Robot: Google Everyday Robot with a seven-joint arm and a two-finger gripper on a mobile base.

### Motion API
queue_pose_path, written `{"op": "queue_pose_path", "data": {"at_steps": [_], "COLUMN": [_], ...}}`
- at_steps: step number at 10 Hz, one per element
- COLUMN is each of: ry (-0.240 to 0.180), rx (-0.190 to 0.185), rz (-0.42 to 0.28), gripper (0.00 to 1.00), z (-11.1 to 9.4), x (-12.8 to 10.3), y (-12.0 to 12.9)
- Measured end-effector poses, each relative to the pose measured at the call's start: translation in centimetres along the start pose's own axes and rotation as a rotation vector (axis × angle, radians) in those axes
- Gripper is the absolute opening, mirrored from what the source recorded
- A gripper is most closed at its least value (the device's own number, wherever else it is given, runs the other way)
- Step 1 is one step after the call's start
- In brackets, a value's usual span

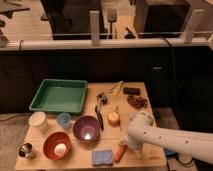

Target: Place pepper in plastic cup

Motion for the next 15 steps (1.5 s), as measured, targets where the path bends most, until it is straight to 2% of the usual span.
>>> {"op": "queue_pose_path", "data": {"at_steps": [10,15], "ry": [-0.018,-0.019], "rx": [0.008,0.006], "rz": [-0.014,-0.011], "gripper": [0.80,0.80], "z": [0.83,0.52], "x": [-0.76,-0.76], "y": [0.36,0.59]}}
